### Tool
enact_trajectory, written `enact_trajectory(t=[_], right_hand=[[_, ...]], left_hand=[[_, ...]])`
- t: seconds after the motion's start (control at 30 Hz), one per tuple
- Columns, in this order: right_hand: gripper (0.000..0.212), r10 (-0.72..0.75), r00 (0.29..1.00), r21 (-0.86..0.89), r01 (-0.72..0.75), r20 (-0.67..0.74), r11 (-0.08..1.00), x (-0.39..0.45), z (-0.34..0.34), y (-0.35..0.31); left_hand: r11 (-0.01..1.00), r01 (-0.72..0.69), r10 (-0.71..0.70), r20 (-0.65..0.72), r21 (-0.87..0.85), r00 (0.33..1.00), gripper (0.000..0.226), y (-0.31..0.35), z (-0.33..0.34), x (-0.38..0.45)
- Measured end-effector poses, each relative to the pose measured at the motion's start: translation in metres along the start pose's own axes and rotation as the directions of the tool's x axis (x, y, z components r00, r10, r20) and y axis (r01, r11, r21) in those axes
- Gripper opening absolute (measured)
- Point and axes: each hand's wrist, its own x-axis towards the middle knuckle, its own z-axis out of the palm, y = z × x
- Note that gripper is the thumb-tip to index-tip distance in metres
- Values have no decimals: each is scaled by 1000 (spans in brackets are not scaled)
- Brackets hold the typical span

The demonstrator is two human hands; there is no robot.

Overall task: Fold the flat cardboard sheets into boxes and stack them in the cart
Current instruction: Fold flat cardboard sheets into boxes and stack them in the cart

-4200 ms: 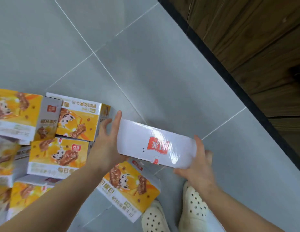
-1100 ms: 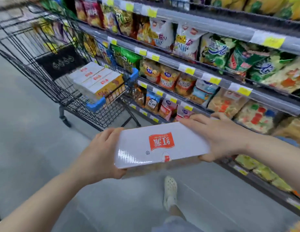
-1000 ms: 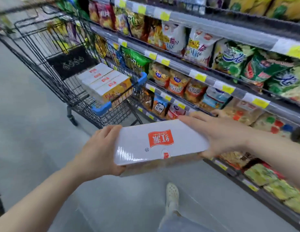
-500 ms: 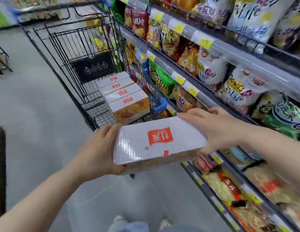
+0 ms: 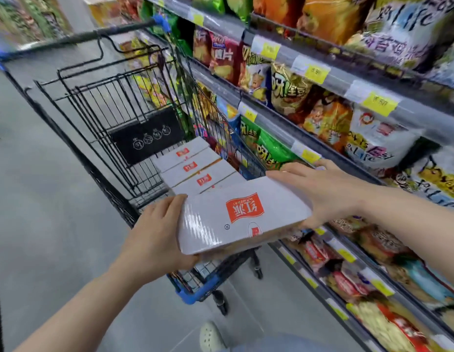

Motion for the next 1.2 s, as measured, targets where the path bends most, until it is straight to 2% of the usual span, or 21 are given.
enact_trajectory(t=[0.1,0.3,0.57,0.7,0.87,1.0,1.07,1.2], right_hand=[[105,28,998,-17,-27,51,999,34,-11,-4],[111,-1,991,-47,8,136,999,94,-3,6],[109,-100,954,-56,120,282,991,168,39,40],[106,-146,934,-140,201,326,970,193,52,54],[104,-198,926,-222,277,320,935,218,85,60],[92,-178,918,-281,286,354,916,229,111,58],[88,-184,937,-297,274,298,915,233,124,52],[100,-186,972,-324,225,147,919,246,144,49]], left_hand=[[1000,7,-7,25,16,1000,119,-22,-6,24],[994,51,-64,142,95,988,111,-46,8,62],[977,156,-194,311,143,931,106,-53,67,111],[965,227,-261,371,134,891,103,-48,105,123],[936,269,-347,472,226,810,108,-39,141,136],[932,322,-361,475,164,802,102,-39,171,148],[933,314,-361,488,177,795,102,-40,179,152],[930,328,-367,493,167,789,97,-41,189,160]])
